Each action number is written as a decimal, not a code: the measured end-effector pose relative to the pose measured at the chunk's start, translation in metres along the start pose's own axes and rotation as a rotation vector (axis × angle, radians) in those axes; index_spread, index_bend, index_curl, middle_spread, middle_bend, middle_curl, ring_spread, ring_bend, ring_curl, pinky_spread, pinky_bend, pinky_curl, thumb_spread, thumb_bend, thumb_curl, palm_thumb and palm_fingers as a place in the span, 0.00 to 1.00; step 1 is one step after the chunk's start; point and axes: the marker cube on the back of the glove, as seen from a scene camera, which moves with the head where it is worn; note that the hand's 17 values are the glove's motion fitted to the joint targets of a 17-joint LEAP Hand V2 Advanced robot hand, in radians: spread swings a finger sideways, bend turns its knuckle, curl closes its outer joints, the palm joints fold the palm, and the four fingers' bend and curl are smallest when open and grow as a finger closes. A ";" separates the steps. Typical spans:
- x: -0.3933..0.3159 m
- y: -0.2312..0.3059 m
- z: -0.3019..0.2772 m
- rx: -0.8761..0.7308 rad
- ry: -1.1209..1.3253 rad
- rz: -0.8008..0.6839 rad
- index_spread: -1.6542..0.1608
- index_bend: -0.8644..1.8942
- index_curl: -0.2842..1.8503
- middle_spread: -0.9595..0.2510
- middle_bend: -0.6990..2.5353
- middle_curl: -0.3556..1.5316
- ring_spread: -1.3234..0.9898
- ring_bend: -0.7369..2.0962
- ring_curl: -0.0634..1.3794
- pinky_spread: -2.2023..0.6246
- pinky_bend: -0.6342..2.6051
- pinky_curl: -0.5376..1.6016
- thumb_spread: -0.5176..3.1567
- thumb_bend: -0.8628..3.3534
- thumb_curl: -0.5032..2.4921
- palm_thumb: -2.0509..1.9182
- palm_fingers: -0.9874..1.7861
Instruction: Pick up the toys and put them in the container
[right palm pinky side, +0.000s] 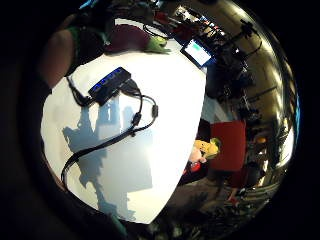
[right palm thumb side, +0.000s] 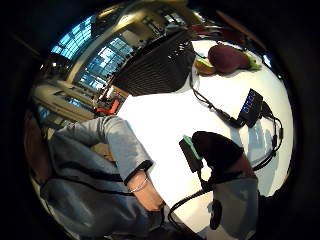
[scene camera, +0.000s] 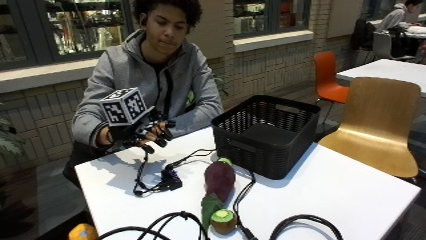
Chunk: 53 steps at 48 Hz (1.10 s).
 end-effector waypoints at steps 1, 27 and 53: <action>0.001 -0.002 0.001 -0.010 0.001 0.000 0.83 0.29 0.12 0.78 0.28 0.21 0.54 0.39 0.08 0.77 0.38 0.31 0.26 0.24 0.18 0.56 0.45; 0.059 -0.187 0.065 -0.358 0.076 -0.104 0.76 0.34 0.15 0.78 0.27 0.31 0.51 0.37 0.16 0.78 0.47 0.39 0.46 0.26 0.23 0.61 0.26; 0.052 -0.221 0.109 -0.246 -0.023 -0.087 0.75 0.36 0.18 0.72 0.34 0.37 0.47 0.50 0.26 0.78 0.36 0.36 0.50 0.24 0.25 0.63 0.49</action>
